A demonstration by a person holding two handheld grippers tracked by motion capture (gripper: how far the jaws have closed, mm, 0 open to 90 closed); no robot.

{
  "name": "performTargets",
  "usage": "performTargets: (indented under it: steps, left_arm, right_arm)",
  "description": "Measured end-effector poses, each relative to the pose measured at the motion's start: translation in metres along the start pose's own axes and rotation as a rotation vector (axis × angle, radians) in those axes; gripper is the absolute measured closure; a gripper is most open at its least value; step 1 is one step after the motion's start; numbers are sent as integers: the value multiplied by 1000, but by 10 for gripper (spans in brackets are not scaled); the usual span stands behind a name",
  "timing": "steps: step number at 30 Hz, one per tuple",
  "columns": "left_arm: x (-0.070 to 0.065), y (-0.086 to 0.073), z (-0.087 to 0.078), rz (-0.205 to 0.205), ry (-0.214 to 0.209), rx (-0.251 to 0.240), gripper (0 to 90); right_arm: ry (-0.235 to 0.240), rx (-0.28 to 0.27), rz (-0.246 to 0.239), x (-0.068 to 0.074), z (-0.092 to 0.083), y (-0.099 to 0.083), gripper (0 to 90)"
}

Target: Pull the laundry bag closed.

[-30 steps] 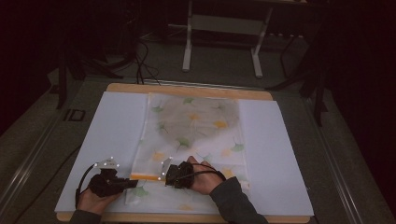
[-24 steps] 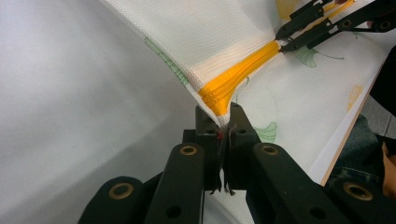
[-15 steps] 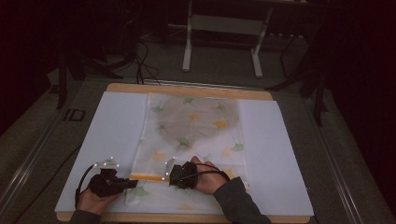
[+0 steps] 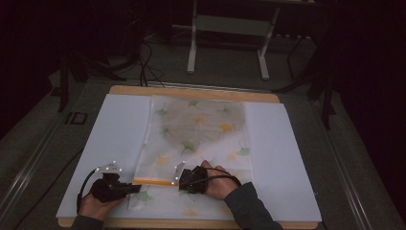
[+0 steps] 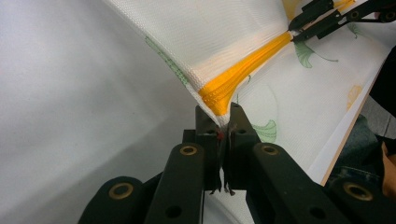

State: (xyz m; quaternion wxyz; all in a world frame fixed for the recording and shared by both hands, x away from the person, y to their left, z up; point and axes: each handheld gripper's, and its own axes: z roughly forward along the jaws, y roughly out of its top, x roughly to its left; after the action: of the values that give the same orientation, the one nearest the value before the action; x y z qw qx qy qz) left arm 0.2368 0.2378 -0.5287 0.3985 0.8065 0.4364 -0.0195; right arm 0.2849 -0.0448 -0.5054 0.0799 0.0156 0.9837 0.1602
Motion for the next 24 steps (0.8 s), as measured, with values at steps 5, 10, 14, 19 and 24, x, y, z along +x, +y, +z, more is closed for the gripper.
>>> performTargets:
  steps: [5, 10, 14, 19, 24]
  left_arm:
    - [0, 0, 0, 1, 1, 1, 870]
    - [0, 0, 0, 0, 2, 0, 870]
    - [0, 0, 0, -1, 0, 0, 870]
    - [0, 0, 0, -3, 0, -2, 870]
    - [0, 0, 0, -3, 1, -2, 870]
  right_arm:
    - [2, 3, 14, -1, -2, -7, 851]
    - [-2, 9, 17, -1, -4, -11, 851]
    - [-5, 8, 19, -1, -5, -14, 850]
    - [-9, 16, 19, -1, -6, -18, 851]
    - [-12, 18, 26, -2, -7, -22, 851]
